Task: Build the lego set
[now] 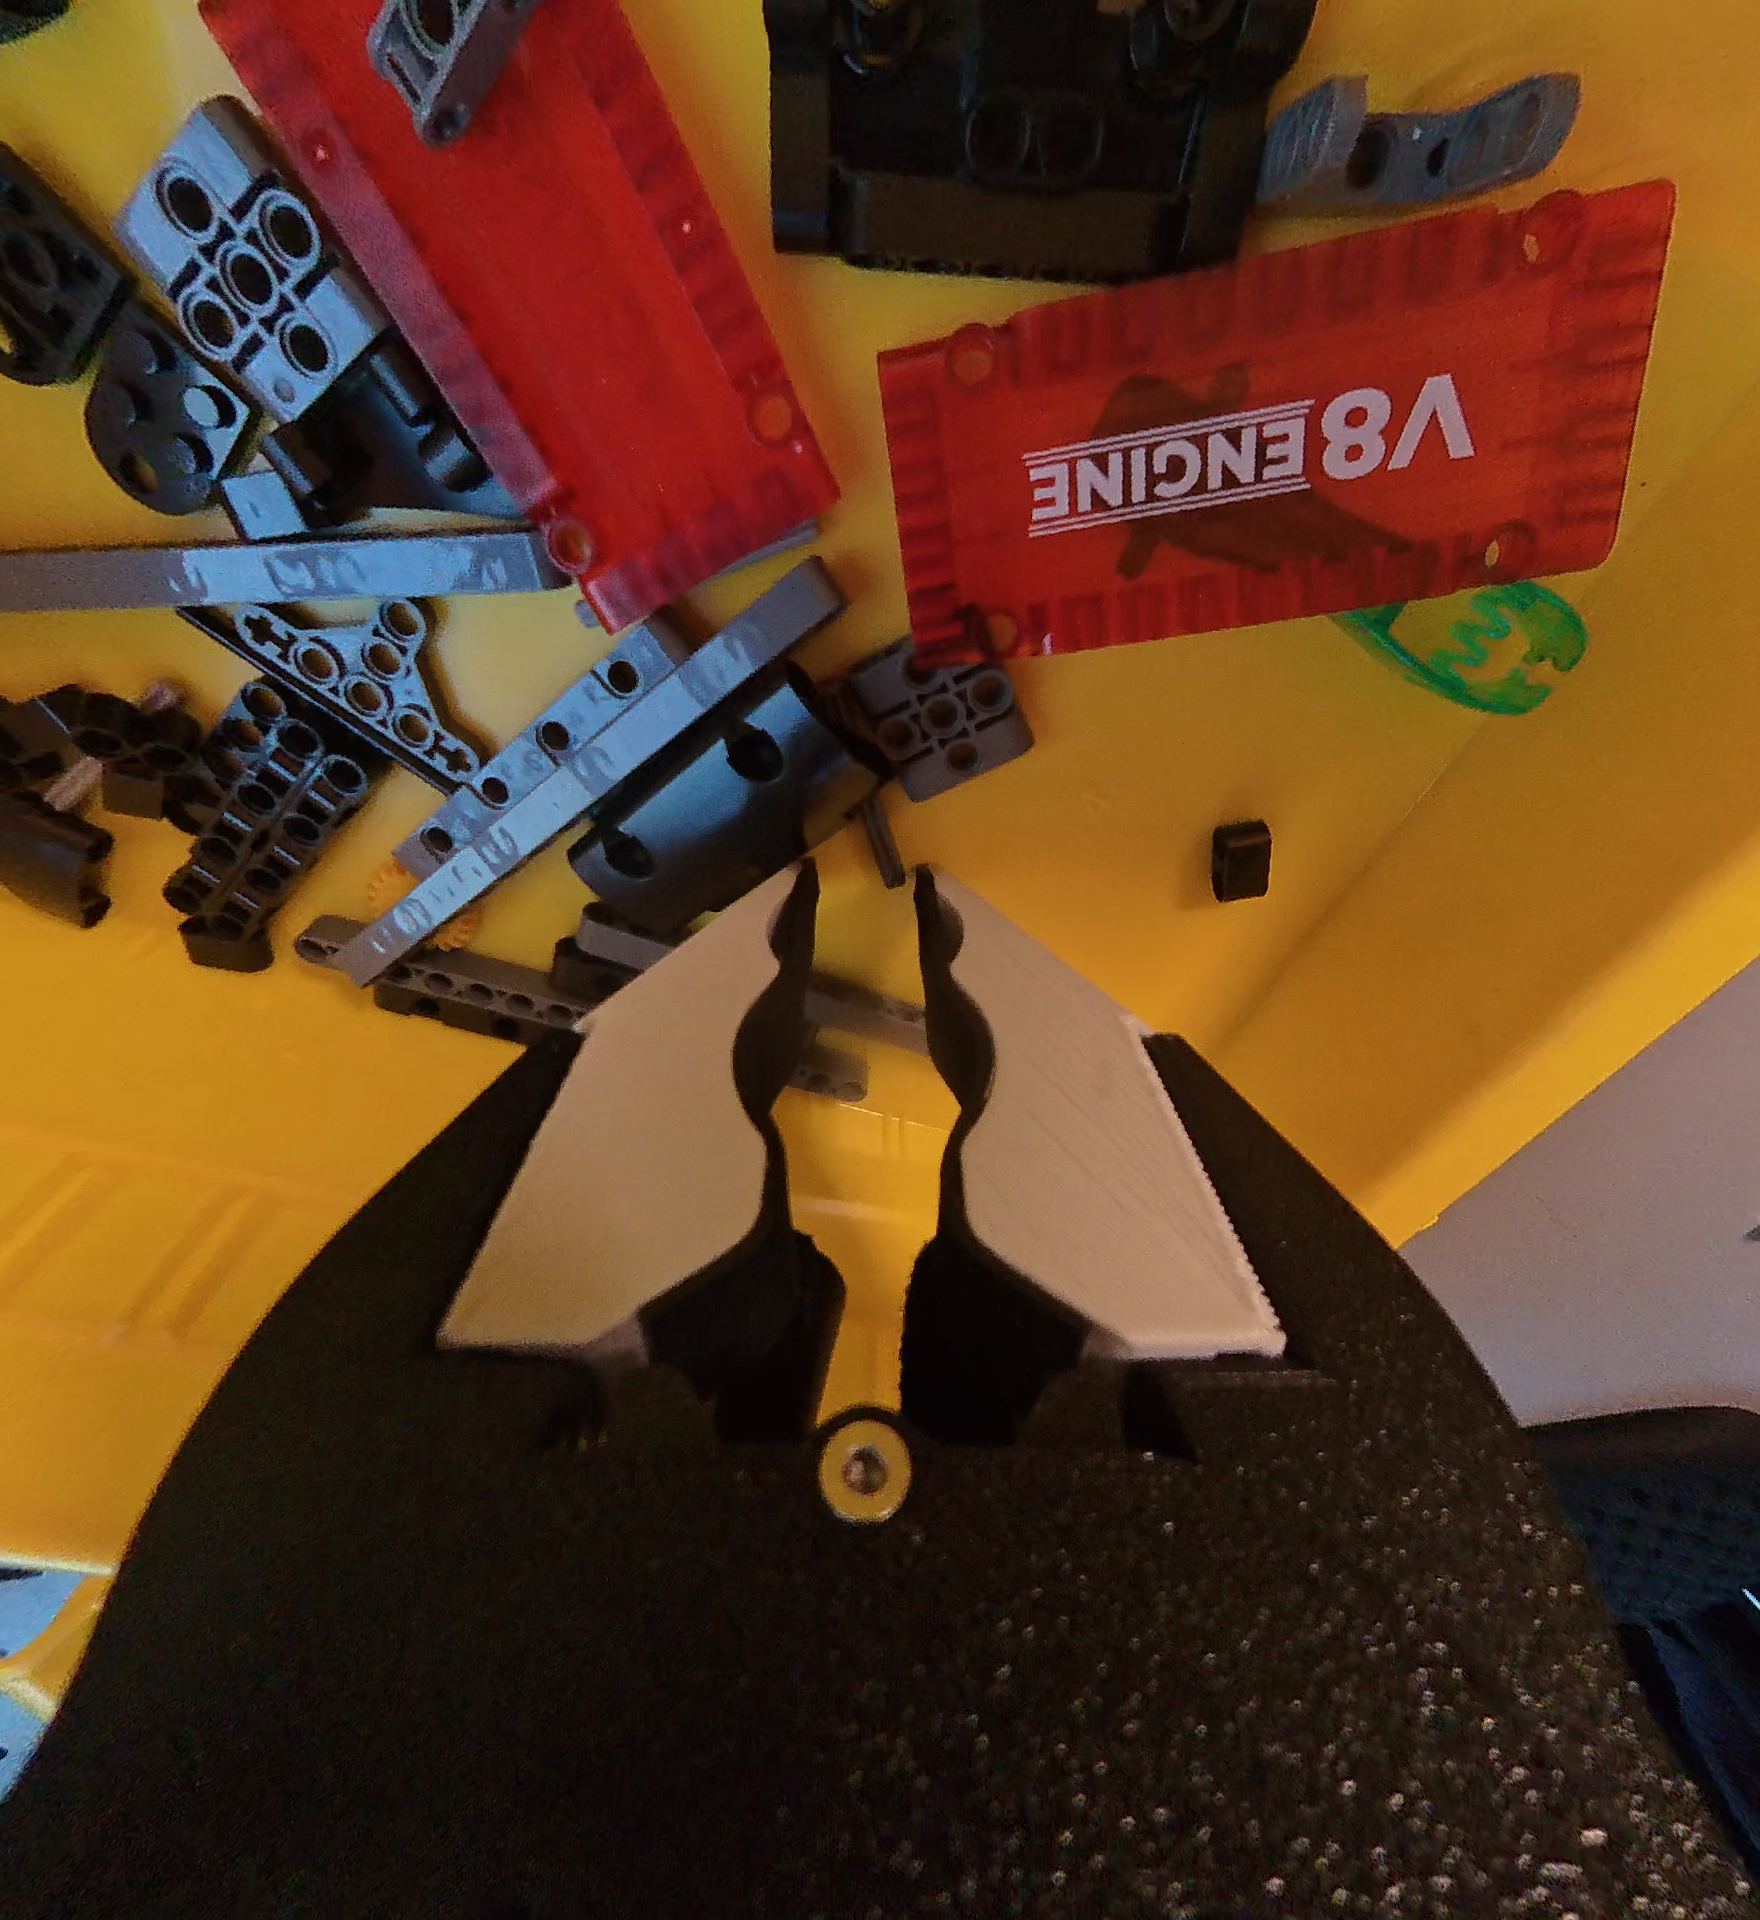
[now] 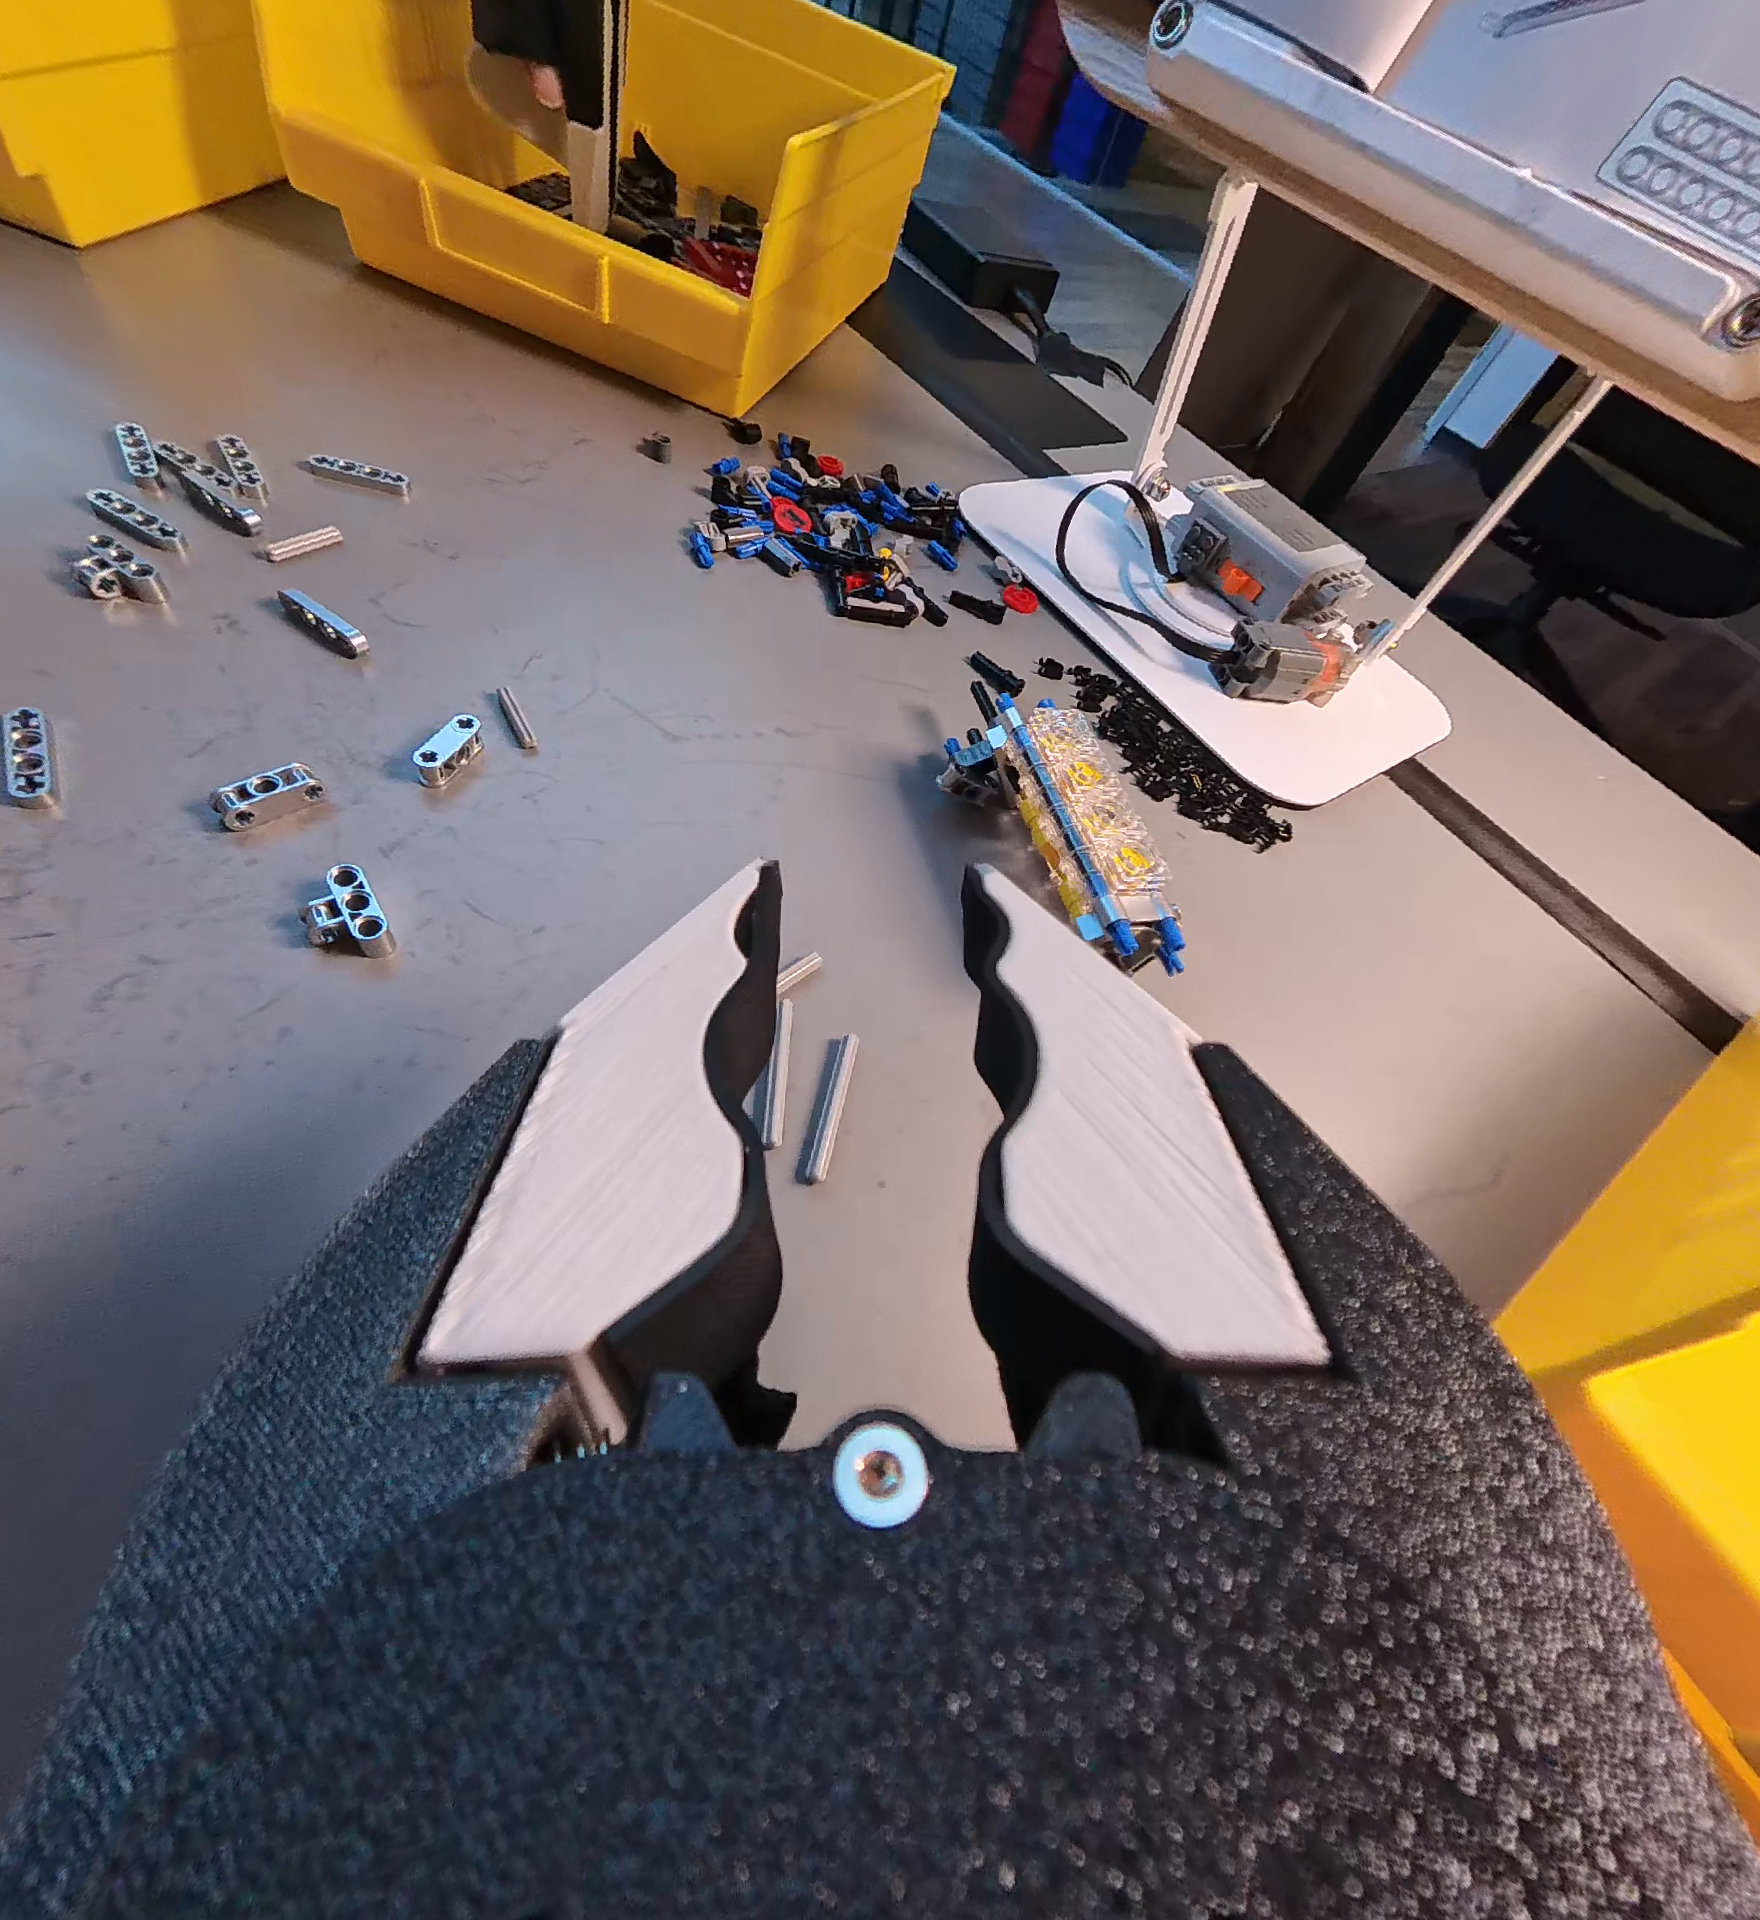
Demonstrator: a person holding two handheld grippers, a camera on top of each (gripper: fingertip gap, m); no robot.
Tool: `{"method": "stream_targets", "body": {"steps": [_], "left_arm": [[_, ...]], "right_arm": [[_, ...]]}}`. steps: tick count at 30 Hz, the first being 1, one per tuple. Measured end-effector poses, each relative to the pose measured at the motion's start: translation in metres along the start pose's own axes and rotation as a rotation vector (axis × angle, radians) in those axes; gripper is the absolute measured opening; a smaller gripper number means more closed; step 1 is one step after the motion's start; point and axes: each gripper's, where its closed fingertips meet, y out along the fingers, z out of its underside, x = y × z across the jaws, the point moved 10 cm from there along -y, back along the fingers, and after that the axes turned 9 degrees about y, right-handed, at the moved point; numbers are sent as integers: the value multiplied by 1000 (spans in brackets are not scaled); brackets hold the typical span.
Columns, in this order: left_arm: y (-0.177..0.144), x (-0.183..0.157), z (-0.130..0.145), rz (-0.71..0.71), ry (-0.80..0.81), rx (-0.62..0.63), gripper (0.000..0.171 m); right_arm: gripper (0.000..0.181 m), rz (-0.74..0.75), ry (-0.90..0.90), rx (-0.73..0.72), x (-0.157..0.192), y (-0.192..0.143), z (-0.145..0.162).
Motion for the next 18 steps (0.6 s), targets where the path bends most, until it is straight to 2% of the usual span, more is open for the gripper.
{"method": "stream_targets", "body": {"steps": [6,10,12,18], "left_arm": [[2,-13,-8,-79,36,33,3],[1,-19,-9,-134,86,55,2],[0,-21,-6,-106,95,51,2],[-27,-12,10,-133,83,-3,0]], "right_arm": [[32,2,-18,17,3,2,1],[32,8,-37,20,5,1,-1],[32,15,-50,17,5,0,-2],[31,30,-53,7,4,-2,-4]]}}
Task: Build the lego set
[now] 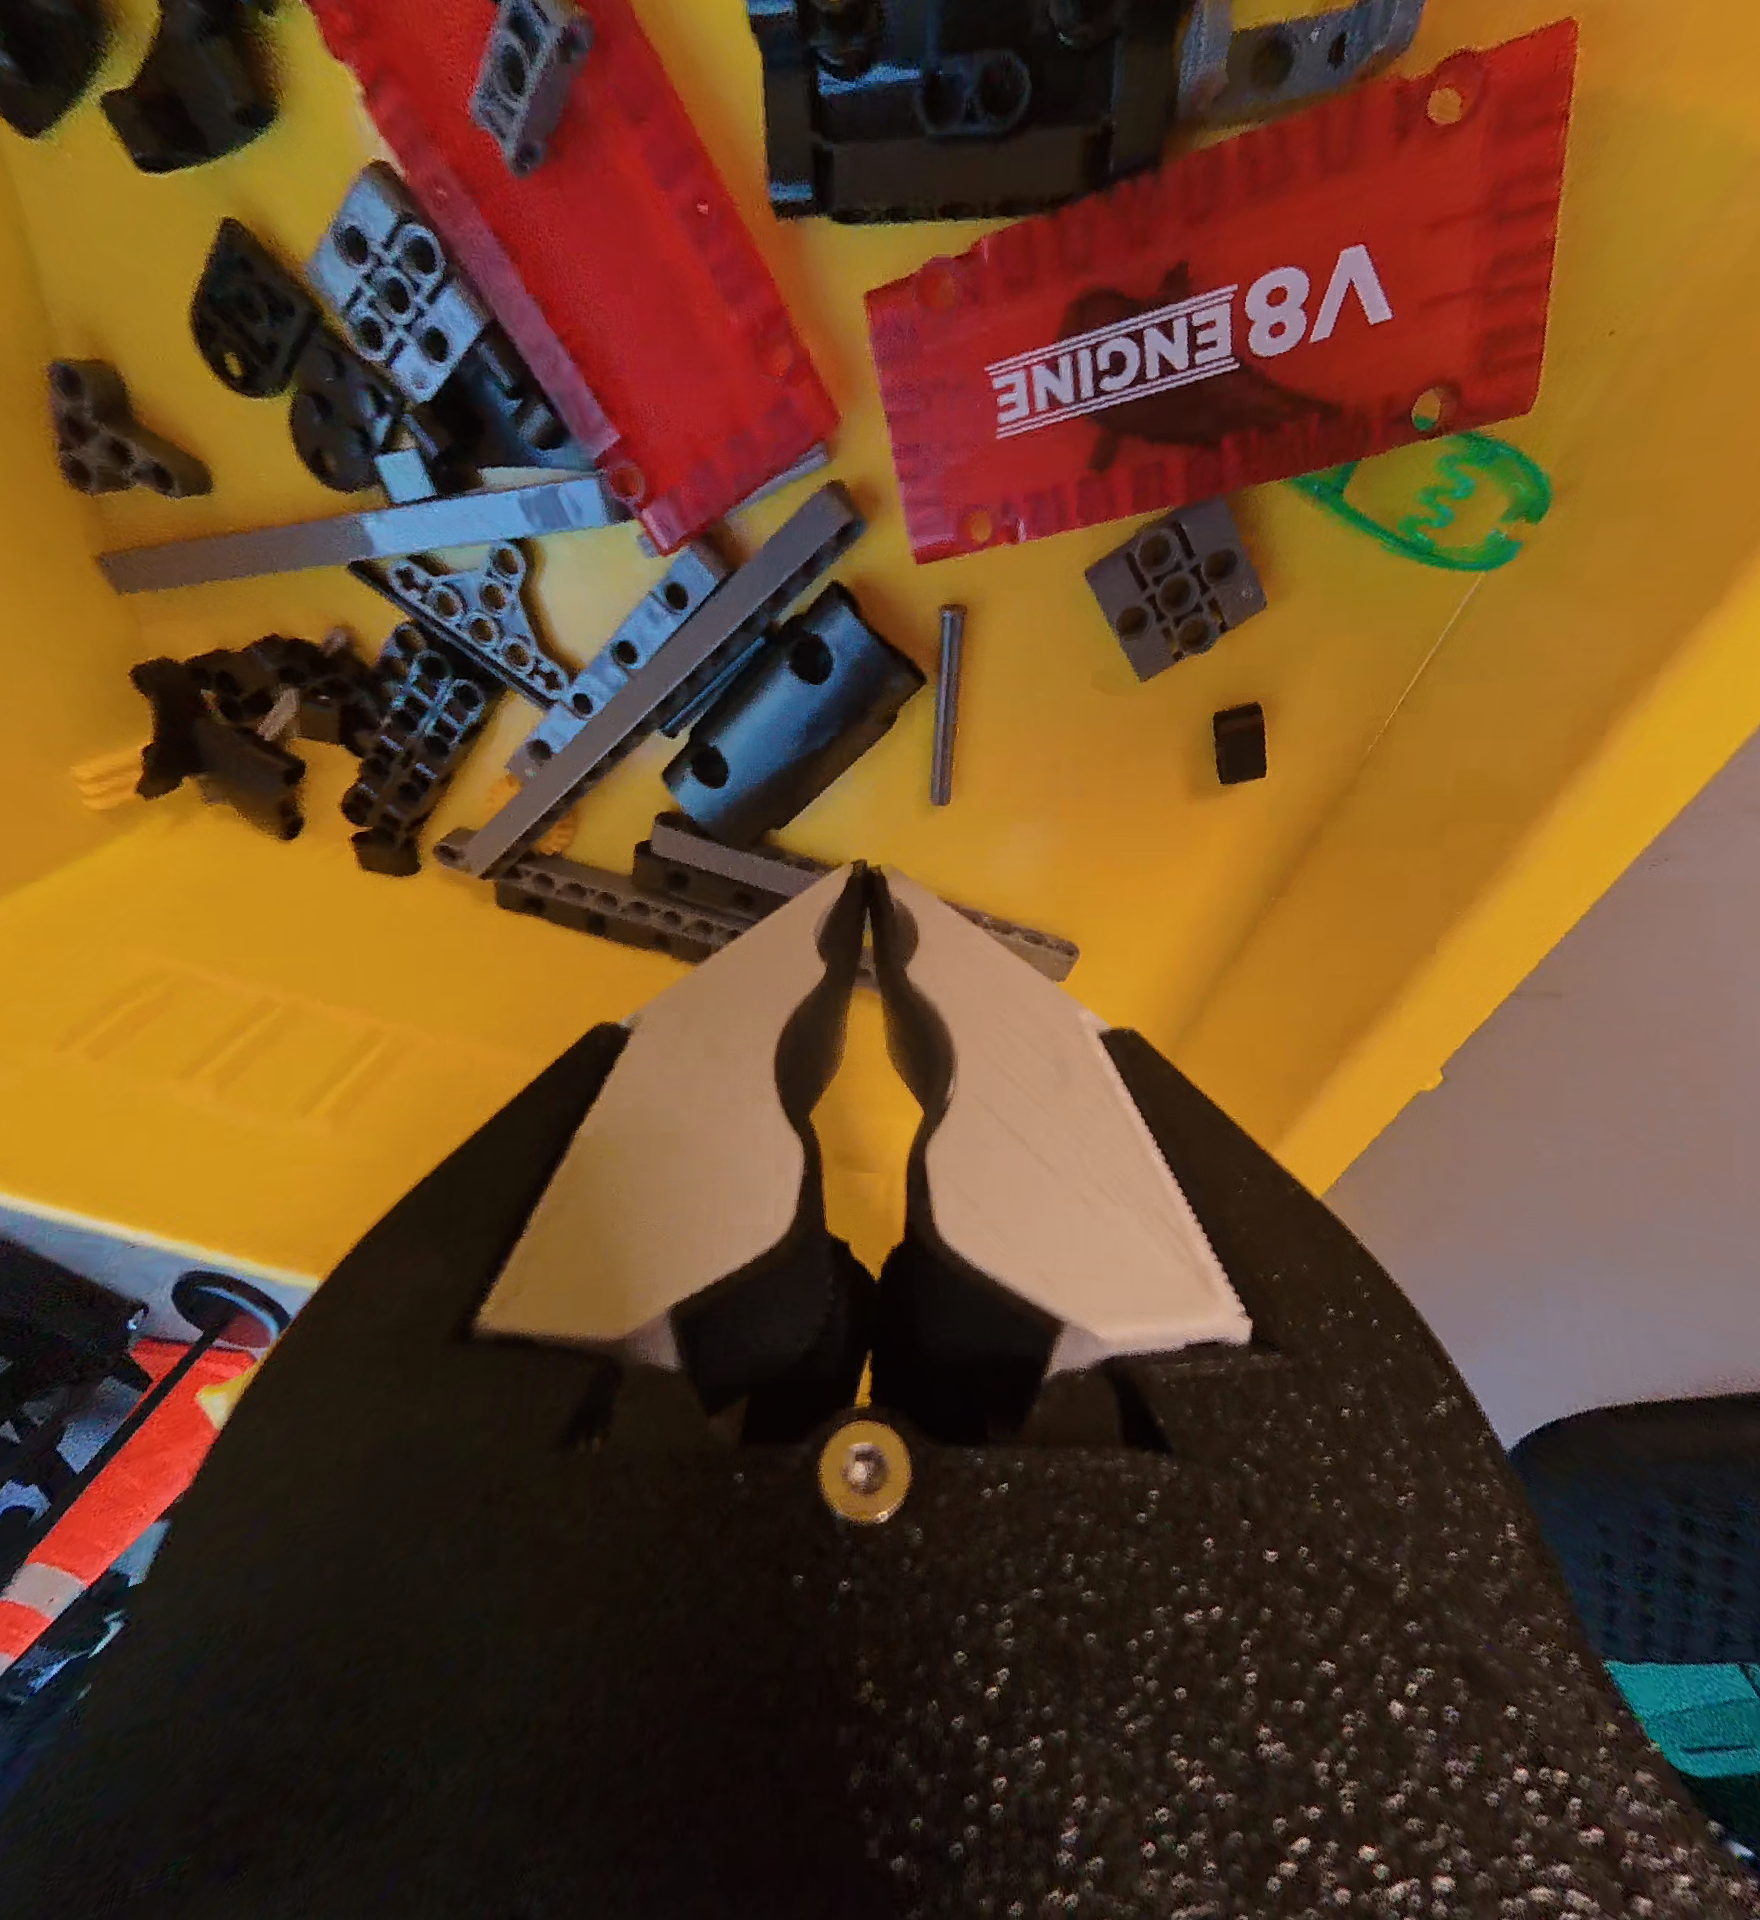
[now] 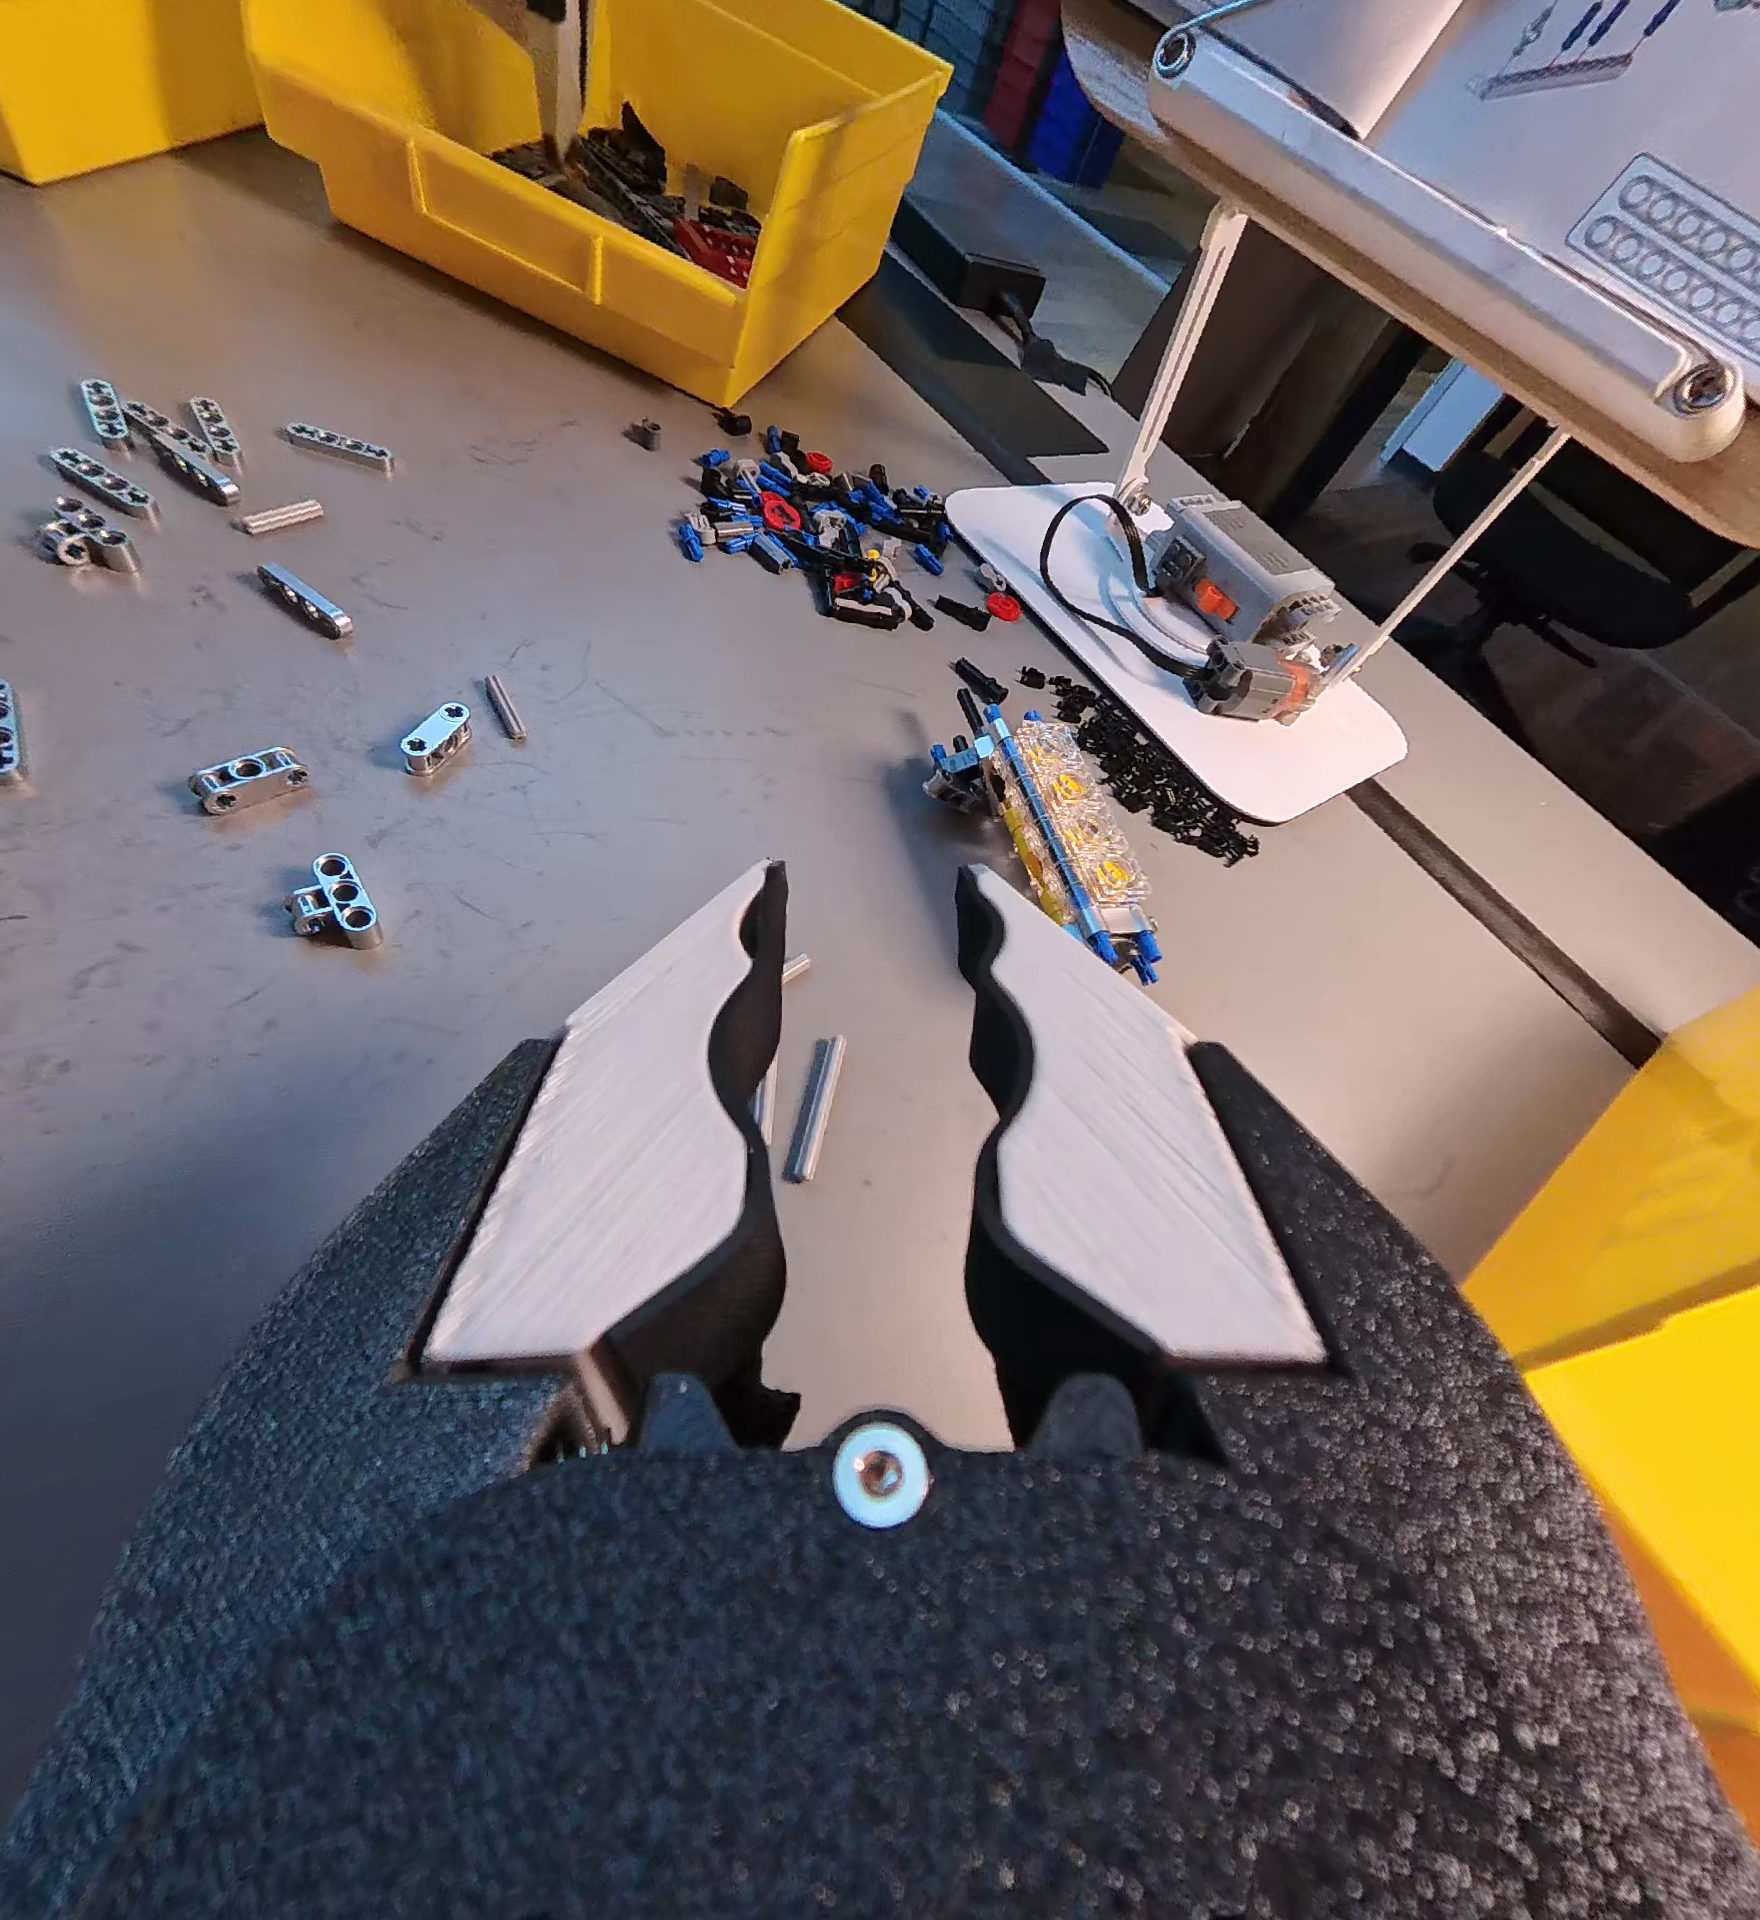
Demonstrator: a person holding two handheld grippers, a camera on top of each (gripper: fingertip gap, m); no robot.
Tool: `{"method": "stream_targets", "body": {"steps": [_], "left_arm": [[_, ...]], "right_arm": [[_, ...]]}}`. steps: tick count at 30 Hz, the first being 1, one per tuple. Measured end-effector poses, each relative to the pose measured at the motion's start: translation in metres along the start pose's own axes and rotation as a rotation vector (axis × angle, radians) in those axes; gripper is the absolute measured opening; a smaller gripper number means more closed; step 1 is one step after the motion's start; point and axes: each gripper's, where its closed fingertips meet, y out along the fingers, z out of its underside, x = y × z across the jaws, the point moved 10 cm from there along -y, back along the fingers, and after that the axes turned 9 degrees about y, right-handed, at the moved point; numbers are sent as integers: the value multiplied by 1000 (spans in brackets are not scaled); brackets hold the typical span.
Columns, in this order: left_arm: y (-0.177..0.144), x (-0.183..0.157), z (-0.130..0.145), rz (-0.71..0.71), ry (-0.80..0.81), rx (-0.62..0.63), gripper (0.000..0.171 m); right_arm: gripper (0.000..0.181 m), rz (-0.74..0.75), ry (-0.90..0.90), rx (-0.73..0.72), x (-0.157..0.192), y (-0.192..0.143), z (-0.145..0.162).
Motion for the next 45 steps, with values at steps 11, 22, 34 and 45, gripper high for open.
{"method": "stream_targets", "body": {"steps": [11,22,34,45], "left_arm": [[-19,24,-6,-24,11,-170,11],[12,29,-43,173,173,-203,7],[26,64,-38,95,35,-163,0],[12,56,-37,50,59,-210,12]], "right_arm": [[30,9,35,-13,-7,3,7],[29,39,89,-107,-21,-3,4],[29,32,101,-93,-22,-1,5],[29,27,70,-78,-18,1,5]]}}
